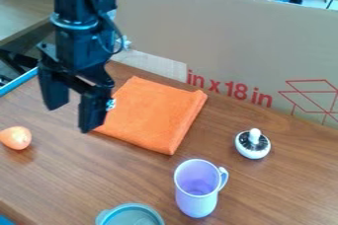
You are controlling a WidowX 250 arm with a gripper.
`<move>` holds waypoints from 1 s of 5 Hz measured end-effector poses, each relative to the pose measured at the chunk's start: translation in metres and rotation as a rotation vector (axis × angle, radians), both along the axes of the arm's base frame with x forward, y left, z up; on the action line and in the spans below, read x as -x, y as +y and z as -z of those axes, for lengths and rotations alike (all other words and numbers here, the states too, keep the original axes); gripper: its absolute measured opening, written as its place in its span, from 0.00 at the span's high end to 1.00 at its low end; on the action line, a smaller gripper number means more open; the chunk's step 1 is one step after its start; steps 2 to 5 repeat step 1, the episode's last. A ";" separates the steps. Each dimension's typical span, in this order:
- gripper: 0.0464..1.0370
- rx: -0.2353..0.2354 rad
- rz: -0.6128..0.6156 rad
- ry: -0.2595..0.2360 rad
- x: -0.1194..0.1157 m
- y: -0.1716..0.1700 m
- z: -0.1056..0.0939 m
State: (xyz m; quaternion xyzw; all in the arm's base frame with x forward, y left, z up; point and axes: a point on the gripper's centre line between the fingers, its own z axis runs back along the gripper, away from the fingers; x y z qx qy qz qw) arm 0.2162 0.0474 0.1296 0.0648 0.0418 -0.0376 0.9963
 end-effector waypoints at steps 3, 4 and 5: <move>0.03 -0.007 -0.064 -0.027 0.000 0.048 -0.005; 0.03 -0.007 -0.064 -0.027 0.000 0.048 -0.005; 0.03 -0.007 -0.064 -0.027 0.000 0.048 -0.005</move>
